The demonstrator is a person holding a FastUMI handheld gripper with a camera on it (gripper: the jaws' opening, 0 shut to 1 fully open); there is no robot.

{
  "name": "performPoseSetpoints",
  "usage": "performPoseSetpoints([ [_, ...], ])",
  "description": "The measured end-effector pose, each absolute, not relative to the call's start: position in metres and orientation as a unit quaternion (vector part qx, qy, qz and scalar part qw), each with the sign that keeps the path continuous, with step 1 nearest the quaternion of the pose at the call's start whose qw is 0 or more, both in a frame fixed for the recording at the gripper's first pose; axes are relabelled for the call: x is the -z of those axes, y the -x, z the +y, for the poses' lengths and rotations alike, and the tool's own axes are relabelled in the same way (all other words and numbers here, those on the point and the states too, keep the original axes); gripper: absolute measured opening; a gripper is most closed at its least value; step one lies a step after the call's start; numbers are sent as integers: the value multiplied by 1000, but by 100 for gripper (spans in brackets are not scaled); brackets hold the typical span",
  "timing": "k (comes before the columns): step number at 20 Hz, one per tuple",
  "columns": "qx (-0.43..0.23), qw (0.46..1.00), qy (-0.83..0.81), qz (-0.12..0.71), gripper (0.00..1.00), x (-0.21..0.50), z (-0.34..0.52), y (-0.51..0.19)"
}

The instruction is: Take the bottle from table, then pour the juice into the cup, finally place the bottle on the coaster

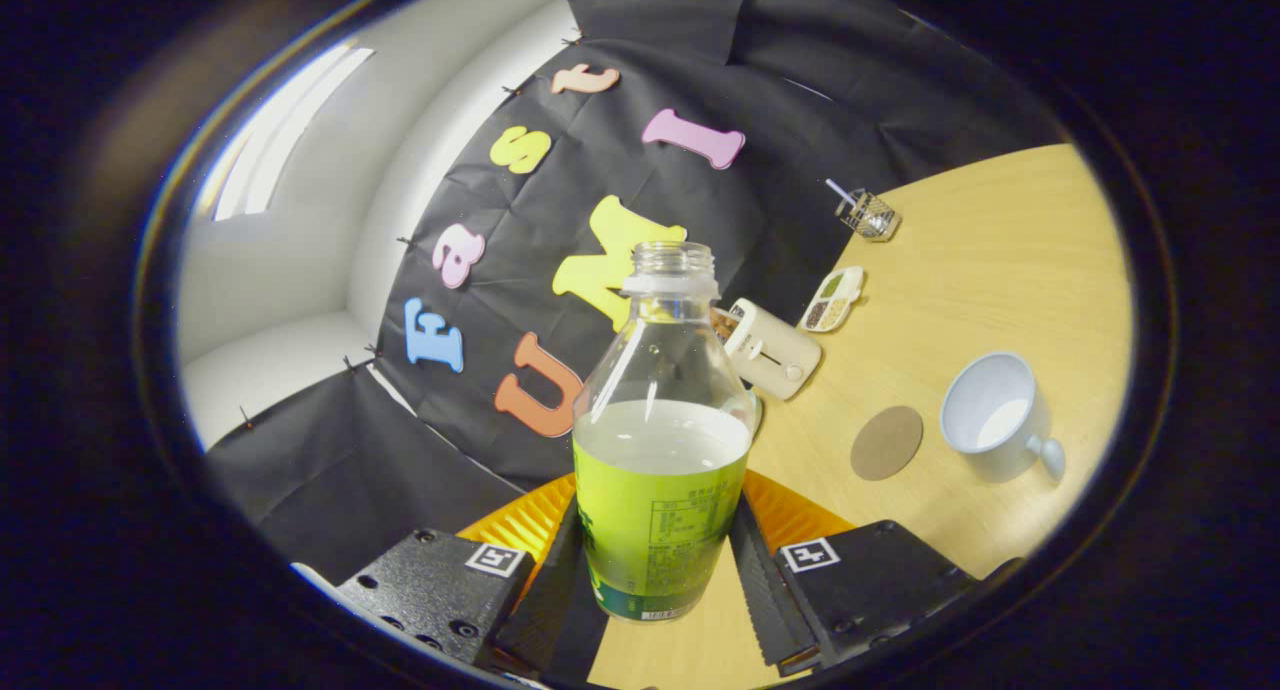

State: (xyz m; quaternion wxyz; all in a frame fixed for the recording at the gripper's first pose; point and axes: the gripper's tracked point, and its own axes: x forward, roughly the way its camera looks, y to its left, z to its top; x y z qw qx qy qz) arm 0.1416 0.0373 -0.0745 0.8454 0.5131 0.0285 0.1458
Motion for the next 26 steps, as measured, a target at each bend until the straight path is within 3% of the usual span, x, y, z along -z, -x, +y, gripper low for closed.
performPoseSetpoints([
  [22,-204,636,-744,16,77,77,34,-153],
  [26,-203,620,-758,14,77,77,29,-155],
])
